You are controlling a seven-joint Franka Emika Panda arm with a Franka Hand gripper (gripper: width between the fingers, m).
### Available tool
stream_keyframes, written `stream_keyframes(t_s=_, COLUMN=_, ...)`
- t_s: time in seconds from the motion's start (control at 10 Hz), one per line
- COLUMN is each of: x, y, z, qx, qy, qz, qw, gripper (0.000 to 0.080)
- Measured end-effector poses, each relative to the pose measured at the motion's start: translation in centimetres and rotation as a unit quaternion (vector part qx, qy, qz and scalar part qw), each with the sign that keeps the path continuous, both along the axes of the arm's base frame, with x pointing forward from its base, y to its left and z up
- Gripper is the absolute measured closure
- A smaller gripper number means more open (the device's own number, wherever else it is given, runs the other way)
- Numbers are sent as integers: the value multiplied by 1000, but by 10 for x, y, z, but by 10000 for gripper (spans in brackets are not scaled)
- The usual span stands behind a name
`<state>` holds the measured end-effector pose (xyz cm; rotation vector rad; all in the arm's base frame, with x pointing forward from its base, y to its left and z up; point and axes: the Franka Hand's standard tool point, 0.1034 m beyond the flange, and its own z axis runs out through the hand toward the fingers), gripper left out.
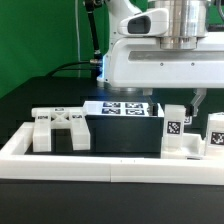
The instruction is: Assemble chair
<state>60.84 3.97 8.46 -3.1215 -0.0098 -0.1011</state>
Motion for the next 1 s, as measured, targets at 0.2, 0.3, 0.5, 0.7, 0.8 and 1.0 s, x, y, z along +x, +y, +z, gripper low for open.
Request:
stream_keyframes(t_s=0.2, x=0, y=0, z=0, qx=0, qy=0, qz=0, qw=1000, gripper=510)
stream_keyframes(t_s=0.3, x=0, y=0, z=0, qx=1, qy=0, qz=-9, qw=1000, gripper=510)
stream_keyframes(t_s=0.5, x=0, y=0, z=0, qx=2, qy=1, qz=-26, qw=1000, gripper=510)
stream_keyframes(t_s=0.7, x=-1, y=5, z=0, qx=10, qy=3, qz=-139, qw=990, gripper=510)
stream_keyframes(t_s=0.8, x=-1, y=6, z=-1, qx=14, qy=4, qz=-198, qw=980, gripper=509)
stream_keyframes(t_s=1.0, x=-1, y=7, z=-1, qx=20, qy=6, qz=-274, qw=962, gripper=509)
